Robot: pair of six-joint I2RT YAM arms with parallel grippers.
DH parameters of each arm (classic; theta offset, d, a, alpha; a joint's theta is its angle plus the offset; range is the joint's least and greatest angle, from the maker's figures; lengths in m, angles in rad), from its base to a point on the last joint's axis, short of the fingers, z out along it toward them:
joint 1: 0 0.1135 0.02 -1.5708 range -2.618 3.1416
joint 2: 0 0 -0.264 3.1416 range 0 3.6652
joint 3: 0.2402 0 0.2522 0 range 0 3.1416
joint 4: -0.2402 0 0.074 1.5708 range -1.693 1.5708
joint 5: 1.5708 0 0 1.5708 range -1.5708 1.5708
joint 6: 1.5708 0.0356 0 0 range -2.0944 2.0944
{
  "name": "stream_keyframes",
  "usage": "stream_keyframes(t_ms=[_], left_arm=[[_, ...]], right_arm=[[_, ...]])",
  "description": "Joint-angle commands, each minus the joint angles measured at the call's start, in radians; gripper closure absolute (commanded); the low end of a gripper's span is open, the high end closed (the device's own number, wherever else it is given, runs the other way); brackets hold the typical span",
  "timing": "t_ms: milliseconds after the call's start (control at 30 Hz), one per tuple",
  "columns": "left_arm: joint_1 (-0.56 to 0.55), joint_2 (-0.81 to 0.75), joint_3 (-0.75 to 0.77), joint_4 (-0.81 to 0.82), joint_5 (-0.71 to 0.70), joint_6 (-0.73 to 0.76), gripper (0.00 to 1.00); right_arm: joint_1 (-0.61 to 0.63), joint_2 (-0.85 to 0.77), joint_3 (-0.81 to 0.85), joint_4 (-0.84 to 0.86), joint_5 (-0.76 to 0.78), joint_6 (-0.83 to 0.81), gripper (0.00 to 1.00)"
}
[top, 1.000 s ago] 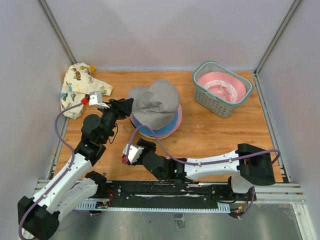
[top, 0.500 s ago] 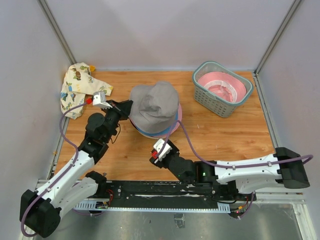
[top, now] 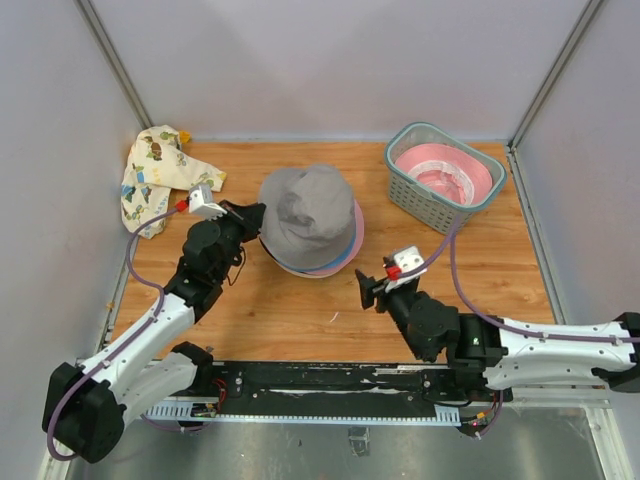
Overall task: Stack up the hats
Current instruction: Stack the hat on the hat.
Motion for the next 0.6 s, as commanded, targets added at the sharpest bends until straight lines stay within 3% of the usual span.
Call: stream_keyframes(t_ms=[0, 200, 433, 567], left_arm=[[0.007, 0.019, -0.008, -0.029, -0.07, -0.058, 1.0], [0.01, 0.029, -0.024, -0.046, -0.11, -0.088, 1.0], [0.018, 0.086, -0.037, -0.041, -0.1, -0.115, 1.0], [0.02, 0.109, -0.048, -0.028, -0.098, -0.121, 0.99]], right_arm=[[-0.125, -0.075, -0.015, 0.008, -0.007, 0.008, 0.39], [-0.402, -0.068, -0.006, 0.07, -0.251, 0.066, 0.37], [-0.752, 0.068, 0.053, 0.133, -0.669, 0.233, 0.35], [-0.888, 0.16, 0.069, 0.225, -0.855, 0.32, 0.34]])
